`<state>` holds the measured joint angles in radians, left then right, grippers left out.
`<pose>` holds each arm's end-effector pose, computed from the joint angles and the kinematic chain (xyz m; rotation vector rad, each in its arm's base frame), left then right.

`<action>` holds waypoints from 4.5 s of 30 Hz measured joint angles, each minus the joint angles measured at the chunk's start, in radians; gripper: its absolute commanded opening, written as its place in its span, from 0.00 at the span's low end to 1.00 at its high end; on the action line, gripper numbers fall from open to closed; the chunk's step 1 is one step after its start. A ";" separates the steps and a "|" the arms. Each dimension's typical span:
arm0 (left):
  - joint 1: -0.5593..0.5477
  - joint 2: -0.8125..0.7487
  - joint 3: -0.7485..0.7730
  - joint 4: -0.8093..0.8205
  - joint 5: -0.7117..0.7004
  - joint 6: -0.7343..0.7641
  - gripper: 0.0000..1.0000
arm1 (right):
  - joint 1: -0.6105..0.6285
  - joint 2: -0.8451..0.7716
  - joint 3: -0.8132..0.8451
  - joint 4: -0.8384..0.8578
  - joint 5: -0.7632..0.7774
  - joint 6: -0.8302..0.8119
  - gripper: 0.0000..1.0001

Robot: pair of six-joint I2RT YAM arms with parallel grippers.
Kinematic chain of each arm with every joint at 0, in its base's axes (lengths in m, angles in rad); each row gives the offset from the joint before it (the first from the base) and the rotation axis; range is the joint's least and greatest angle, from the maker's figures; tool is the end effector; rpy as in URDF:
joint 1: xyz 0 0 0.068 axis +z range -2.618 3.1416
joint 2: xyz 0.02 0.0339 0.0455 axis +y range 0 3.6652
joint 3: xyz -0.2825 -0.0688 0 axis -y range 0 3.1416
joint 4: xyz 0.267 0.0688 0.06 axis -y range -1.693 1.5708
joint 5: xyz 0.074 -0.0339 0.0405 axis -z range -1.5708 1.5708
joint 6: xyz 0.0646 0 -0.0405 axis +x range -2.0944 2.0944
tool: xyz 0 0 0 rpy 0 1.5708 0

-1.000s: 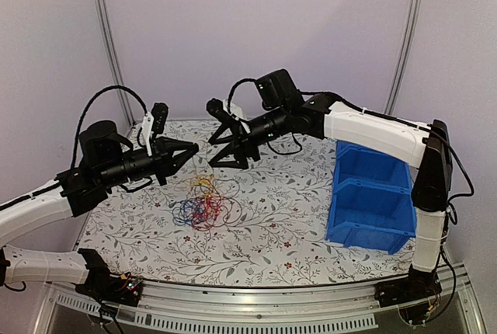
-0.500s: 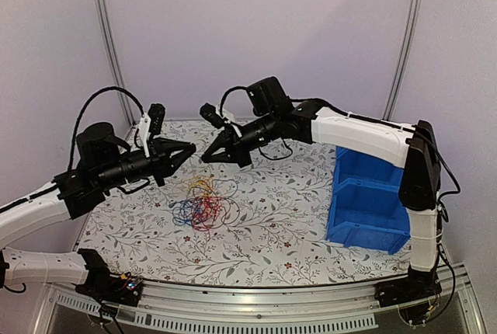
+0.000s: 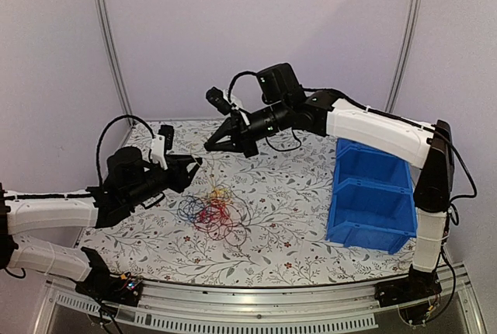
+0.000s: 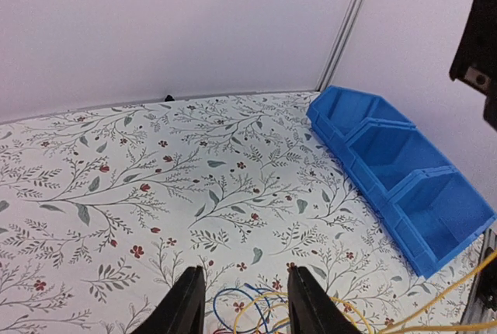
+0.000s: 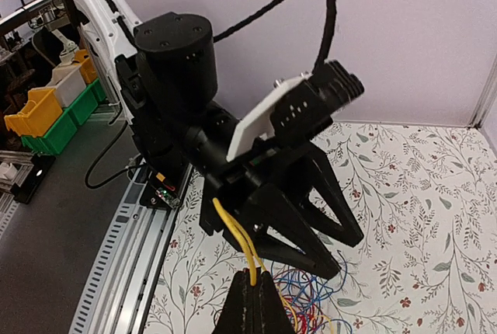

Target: Untangle the cables

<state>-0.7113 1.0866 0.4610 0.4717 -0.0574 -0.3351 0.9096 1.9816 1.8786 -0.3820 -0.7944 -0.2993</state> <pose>0.2122 -0.1780 0.2346 0.2896 1.7553 -0.7172 0.2768 0.4309 0.3491 -1.5845 1.3854 1.1863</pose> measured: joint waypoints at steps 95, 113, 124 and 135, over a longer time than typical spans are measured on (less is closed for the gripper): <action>-0.073 0.835 0.360 0.354 0.004 0.071 0.34 | -0.157 -0.357 0.594 -0.077 0.628 -0.318 0.00; -0.099 0.369 0.497 -0.127 0.016 0.126 0.55 | -0.329 -0.500 -0.182 -0.082 0.572 -0.222 0.00; -0.091 0.387 0.687 -0.324 -0.012 0.225 0.60 | -0.583 -0.555 -0.369 0.025 0.520 -0.146 0.00; 0.006 0.462 0.621 -0.358 -0.008 0.238 0.59 | -0.837 -0.538 -0.385 0.072 0.493 -0.119 0.00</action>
<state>-0.7055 1.5486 1.0817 0.1135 -0.0658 -0.0971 0.0731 1.4437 1.4937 -0.3103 -0.3012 -0.4183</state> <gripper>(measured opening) 0.593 0.010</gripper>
